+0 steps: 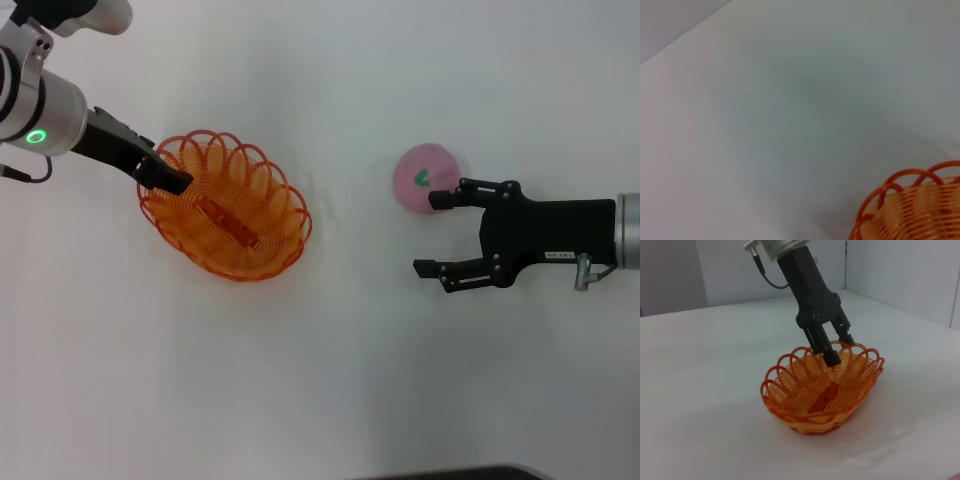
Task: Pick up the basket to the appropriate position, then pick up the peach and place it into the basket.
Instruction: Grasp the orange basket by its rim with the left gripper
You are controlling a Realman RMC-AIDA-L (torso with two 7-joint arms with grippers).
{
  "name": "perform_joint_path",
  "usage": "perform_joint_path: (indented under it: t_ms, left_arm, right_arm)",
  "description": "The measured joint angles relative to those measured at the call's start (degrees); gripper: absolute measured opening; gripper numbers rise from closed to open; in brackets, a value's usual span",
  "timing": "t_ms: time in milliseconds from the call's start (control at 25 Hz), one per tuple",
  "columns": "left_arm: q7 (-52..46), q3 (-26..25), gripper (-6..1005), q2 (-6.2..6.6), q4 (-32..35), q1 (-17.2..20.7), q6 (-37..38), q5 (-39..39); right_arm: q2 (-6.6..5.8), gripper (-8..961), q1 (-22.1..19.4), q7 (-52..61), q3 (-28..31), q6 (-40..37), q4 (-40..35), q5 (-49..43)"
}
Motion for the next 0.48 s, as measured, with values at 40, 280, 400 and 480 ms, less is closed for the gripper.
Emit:
perform_joint_path:
  t_ms: [40,280,400,480]
  left_arm:
    - [-0.07,0.00,696,0.00,-0.01,-0.01,-0.08,0.01]
    - [0.09,-0.08,619,-0.04,-0.17,0.07,-0.46,0.03]
    - [0.53,0.44,551,-0.05,0.05,0.23,-0.45,0.03]
    - [0.40,0.90,467,-0.05,0.16,0.29,-0.69,0.00]
  right_arm:
    - [0.00,940,-0.03,0.00,0.00,0.00,0.00,0.00]
    - [0.00,940,-0.09,0.00,0.00,0.35,0.00,0.60]
    - [0.00,940,-0.19,0.00,0.00,0.39,0.00,0.83]
    - [0.00,940,-0.28,0.00,0.00,0.41,0.00,0.85]
